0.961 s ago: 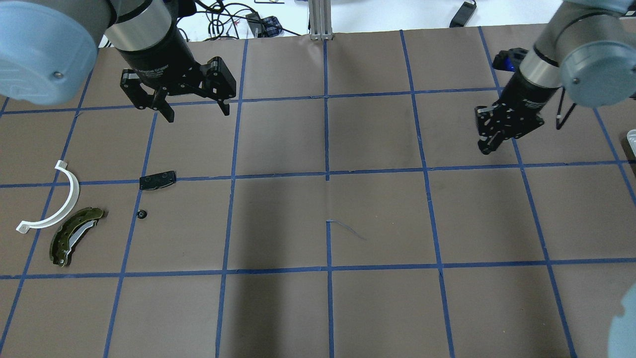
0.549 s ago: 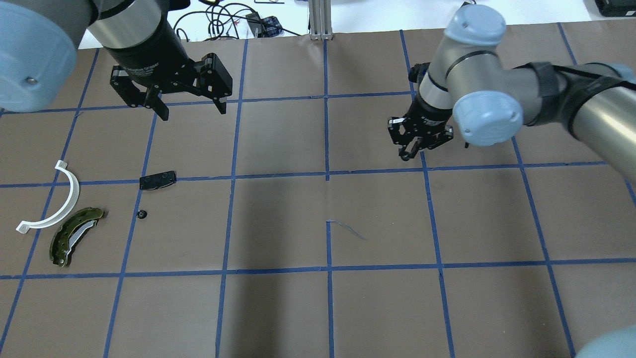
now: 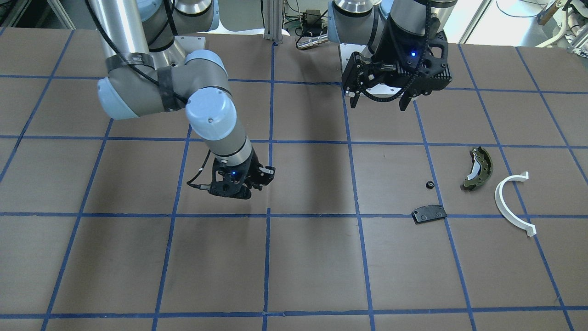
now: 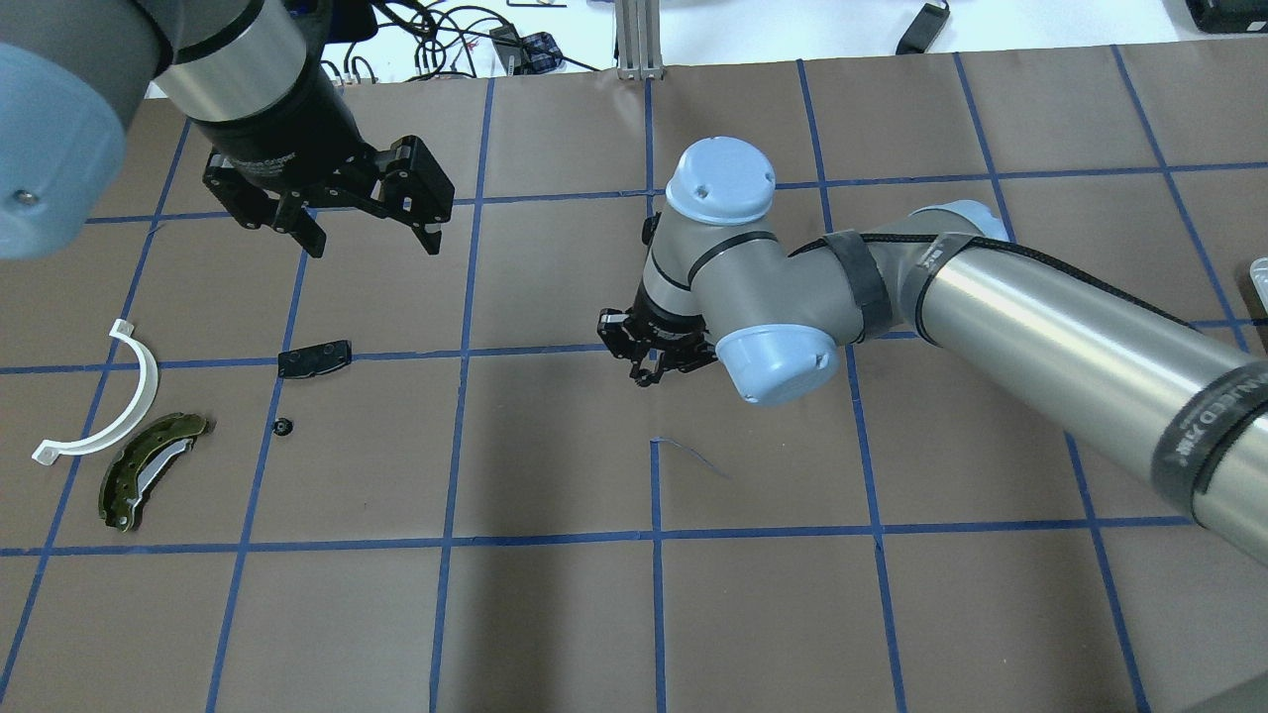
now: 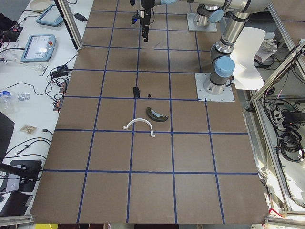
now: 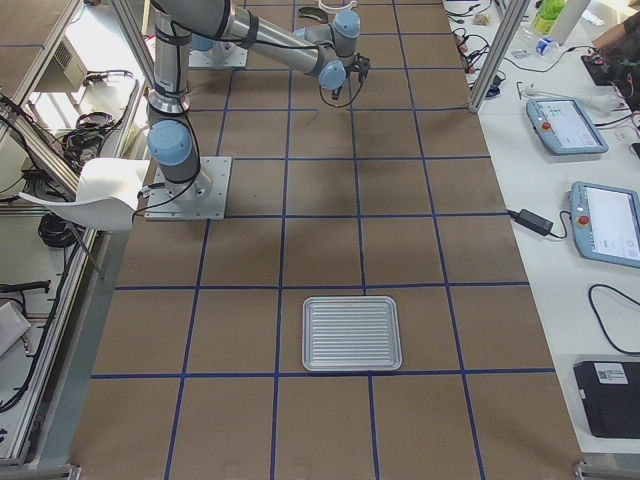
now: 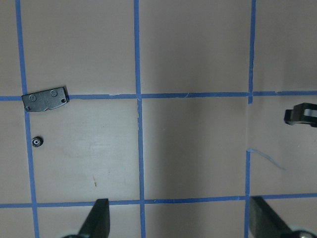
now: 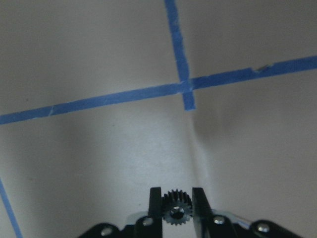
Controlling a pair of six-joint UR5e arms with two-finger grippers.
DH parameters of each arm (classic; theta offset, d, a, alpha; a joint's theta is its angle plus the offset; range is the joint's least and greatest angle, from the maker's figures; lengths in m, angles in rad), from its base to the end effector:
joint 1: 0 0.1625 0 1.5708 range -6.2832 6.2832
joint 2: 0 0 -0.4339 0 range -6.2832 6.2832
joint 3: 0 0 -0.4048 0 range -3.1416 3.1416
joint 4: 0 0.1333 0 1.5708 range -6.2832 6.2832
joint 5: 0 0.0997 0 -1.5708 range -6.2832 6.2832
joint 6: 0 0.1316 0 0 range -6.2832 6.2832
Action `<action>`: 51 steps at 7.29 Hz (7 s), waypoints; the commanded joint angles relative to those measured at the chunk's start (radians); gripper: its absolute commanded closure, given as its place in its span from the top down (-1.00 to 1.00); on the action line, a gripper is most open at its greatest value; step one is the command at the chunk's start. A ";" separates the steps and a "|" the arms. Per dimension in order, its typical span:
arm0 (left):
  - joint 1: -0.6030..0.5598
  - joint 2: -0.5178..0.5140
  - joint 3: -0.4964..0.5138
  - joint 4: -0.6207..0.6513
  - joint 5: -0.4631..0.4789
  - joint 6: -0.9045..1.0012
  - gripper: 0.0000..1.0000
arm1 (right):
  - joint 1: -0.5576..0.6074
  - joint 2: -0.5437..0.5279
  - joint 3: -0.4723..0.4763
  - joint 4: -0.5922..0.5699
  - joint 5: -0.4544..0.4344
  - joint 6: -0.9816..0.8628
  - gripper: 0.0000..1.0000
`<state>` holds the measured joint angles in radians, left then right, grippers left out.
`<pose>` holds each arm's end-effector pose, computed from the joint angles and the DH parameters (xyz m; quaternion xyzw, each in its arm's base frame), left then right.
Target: Place bearing gear from tray to pile
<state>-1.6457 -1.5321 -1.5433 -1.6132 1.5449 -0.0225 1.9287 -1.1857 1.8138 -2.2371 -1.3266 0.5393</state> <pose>-0.1730 -0.4783 0.4937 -0.0263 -0.9995 0.0112 0.0135 0.3631 -0.4995 0.2030 0.0876 0.9885 0.0357 0.1179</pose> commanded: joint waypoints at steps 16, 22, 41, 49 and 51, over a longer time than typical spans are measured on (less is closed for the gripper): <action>-0.221 -0.399 -0.328 0.587 -0.011 -0.393 0.91 | -0.433 -0.311 -0.143 0.497 -0.217 -0.390 1.00; -0.236 -0.447 -0.440 0.809 -0.014 -0.382 -0.76 | -0.422 -0.397 -0.143 0.548 -0.232 -0.386 1.00; 0.504 -0.281 -0.453 0.569 0.159 0.496 1.00 | -0.347 -0.388 -0.137 0.530 -0.237 -0.394 1.00; 0.219 -0.099 -0.035 -0.061 0.014 0.038 1.00 | -0.347 -0.388 -0.137 0.531 -0.237 -0.389 1.00; 0.069 -0.028 0.061 -0.106 0.007 0.000 1.00 | -0.347 -0.388 -0.137 0.533 -0.238 -0.386 1.00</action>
<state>-1.4861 -1.6051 -1.5462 -1.6801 1.5623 0.0170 1.5815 -1.5739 1.6767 -1.7043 -1.5640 0.1509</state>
